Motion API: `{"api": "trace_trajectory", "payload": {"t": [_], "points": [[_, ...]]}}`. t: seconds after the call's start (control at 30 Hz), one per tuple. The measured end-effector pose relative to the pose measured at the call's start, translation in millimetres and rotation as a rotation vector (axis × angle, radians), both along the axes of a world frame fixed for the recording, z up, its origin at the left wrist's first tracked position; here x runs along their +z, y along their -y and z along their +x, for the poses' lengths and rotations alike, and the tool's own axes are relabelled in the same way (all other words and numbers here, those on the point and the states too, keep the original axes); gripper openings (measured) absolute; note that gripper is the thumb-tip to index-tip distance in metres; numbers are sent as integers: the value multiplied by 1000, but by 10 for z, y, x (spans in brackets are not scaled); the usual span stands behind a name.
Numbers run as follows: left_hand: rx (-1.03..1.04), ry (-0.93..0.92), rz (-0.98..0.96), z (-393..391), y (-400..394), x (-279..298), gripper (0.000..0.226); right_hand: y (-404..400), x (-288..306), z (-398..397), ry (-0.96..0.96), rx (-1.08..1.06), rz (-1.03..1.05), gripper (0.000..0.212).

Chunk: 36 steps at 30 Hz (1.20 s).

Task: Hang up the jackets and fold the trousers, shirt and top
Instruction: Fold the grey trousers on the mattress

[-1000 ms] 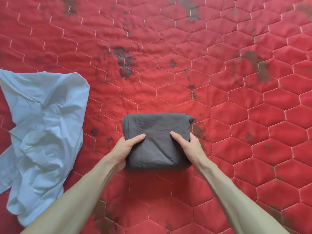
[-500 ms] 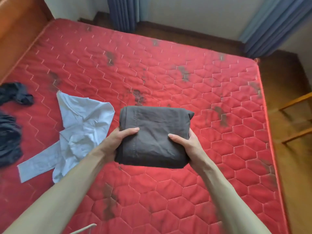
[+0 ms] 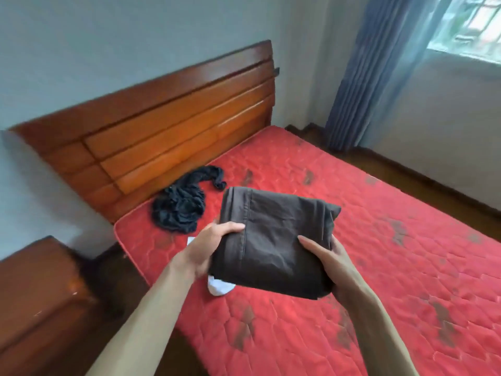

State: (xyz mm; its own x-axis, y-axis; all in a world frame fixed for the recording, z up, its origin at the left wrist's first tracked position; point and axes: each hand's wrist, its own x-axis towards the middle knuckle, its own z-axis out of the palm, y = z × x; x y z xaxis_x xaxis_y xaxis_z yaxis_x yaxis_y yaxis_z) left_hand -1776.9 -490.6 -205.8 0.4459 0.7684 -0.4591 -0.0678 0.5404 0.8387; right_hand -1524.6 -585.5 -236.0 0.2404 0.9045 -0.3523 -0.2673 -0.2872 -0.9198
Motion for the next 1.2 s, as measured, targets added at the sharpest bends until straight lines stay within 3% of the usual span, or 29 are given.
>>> {"api": "trace_trajectory", "payload": {"t": [0.2,0.43,0.8,1.0,1.07,1.2], "points": [[304,-5,117,-1257,130,375,24,-567,482,-1119,71,217,113,39],[538,-105,144,-2759,538,521,34,-1061,774,-2666,44,522,115,22],[963,-194,187,-4843,858,451,34,-1375,766,-5232,-98,753,51,51],[1123,-148,156,-5565,1017,419,32,-1492,843,-6142,-35,889,53,70],[1184,-128,157,-5775,1063,422,40,-1550,870,-6439,-30,936,51,71],[1295,-145,151,-6213,1069,402,78,-1682,837,-7063,-58,949,16,61]]}}
